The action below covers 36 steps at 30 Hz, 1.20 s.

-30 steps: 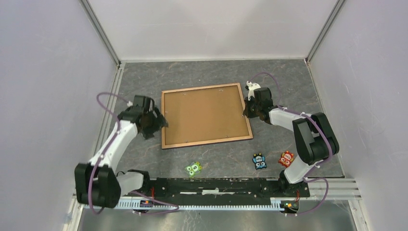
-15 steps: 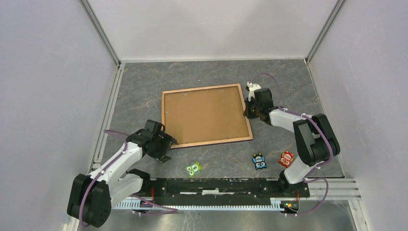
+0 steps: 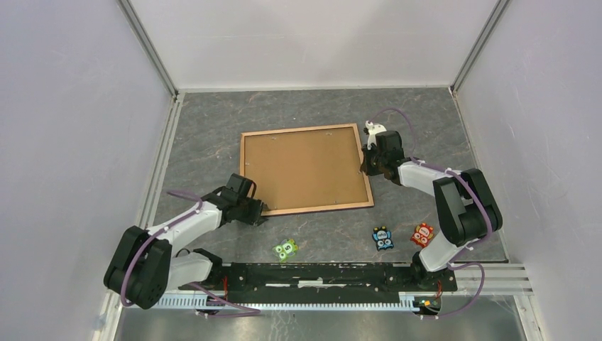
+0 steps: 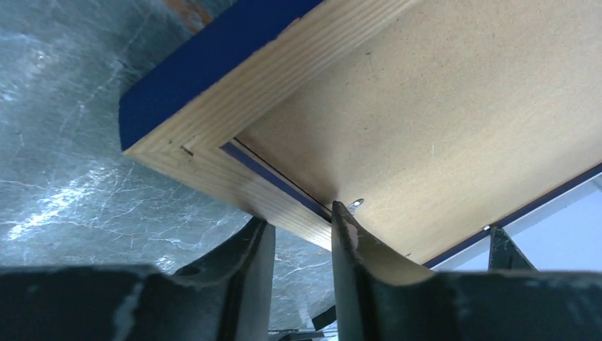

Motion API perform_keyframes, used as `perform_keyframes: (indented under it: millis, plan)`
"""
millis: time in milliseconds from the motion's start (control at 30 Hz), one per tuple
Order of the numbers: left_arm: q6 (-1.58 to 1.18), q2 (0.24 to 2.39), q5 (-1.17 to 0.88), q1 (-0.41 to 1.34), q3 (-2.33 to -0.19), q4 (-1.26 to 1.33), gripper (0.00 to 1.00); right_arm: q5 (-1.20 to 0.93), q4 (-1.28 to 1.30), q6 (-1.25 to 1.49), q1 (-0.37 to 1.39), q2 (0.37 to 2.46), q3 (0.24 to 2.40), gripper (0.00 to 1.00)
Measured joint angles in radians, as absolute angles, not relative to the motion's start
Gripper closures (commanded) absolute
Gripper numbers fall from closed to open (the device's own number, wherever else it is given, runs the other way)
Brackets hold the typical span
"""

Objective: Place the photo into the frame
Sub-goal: Adjust the photo frame at the center of the board.

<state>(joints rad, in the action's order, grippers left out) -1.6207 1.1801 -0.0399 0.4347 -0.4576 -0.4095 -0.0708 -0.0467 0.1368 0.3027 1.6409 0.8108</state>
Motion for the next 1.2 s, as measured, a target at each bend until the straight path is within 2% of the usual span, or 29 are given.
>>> perform_keyframes:
  millis: [133, 200, 300, 367, 433, 467, 567, 833, 967, 1200]
  plan:
    - [-1.633, 1.187, 0.000, 0.430, -0.464, -0.402, 0.79, -0.083, -0.046, 0.136, 0.300, 1.639, 0.809, 1.00]
    - [-1.602, 1.200, 0.017, 0.408, -0.481, -0.413, 0.80, -0.105, -0.048, 0.132, 0.300, 1.639, 0.809, 1.00]
    - [-1.468, 1.258, 0.022, 0.322, -0.538, -0.436, 0.82, -0.159, -0.048, 0.130, 0.300, 1.639, 0.809, 1.00]
    - [-1.341, 1.327, 0.031, 0.257, -0.608, -0.456, 0.87, -0.216, -0.068, 0.124, 0.301, 1.638, 0.810, 1.00]
    - [-1.238, 1.387, 0.041, 0.212, -0.667, -0.458, 0.87, -0.280, -0.088, 0.115, 0.309, 1.637, 0.810, 1.00]
    - [-1.175, 1.423, 0.045, 0.187, -0.703, -0.459, 0.84, -0.309, -0.091, 0.109, 0.317, 1.637, 0.810, 1.00]
    - [-1.062, 1.493, 0.044, 0.143, -0.774, -0.463, 0.64, -0.390, -0.094, 0.098, 0.350, 1.645, 0.821, 1.00]
    - [-0.984, 1.492, -0.016, 0.117, -0.768, -0.453, 0.32, -0.516, -0.185, 0.108, 0.384, 1.623, 0.799, 1.00]
    - [-1.039, 1.416, -0.057, 0.174, -0.708, -0.463, 0.29, -0.507, -0.206, 0.111, 0.384, 1.604, 0.793, 1.00]
    - [-1.272, 1.396, -0.118, 0.328, -0.649, -0.419, 0.35, -0.504, -0.227, 0.123, 0.384, 1.603, 0.793, 1.00]
